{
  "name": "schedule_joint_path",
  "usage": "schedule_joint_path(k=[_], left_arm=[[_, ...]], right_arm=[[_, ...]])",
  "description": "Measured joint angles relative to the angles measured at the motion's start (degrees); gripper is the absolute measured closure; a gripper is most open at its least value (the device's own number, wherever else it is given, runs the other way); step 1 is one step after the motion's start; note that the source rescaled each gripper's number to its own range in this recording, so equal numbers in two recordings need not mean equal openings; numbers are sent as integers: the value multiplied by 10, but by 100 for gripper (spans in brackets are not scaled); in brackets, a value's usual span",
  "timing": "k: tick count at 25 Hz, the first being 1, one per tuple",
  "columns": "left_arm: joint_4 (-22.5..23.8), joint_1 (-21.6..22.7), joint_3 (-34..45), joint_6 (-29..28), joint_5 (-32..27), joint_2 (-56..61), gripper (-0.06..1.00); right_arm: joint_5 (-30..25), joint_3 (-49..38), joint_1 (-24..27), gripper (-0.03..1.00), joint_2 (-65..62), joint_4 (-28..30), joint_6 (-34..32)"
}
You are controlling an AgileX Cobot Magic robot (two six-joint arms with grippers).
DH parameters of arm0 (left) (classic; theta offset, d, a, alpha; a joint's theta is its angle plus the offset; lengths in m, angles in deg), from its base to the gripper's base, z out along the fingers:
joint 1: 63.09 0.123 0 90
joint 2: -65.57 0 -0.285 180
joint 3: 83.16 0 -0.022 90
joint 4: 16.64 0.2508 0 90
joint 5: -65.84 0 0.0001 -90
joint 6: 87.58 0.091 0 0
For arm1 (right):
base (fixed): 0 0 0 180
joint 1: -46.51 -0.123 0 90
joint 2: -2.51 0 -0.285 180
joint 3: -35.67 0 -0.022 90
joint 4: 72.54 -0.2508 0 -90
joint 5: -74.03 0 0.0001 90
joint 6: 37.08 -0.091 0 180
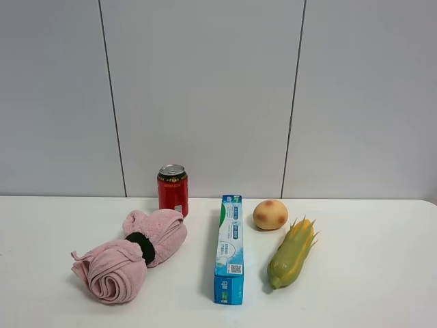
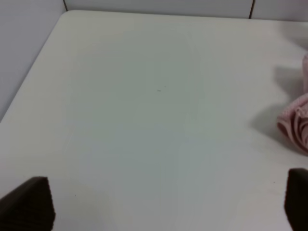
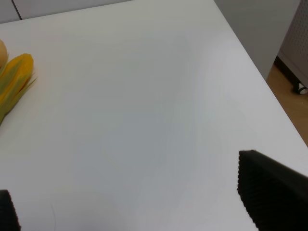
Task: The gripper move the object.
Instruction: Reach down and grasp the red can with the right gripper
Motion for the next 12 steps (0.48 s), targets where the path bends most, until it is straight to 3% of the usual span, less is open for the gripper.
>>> schedule_joint_path(k=[1,12], left_arm=[[0,0,0,0,0,0,-6],[0,0,0,0,0,0,-6]], right_arm=[[0,0,0,18,0,0,0],[0,0,0,18,0,0,0]])
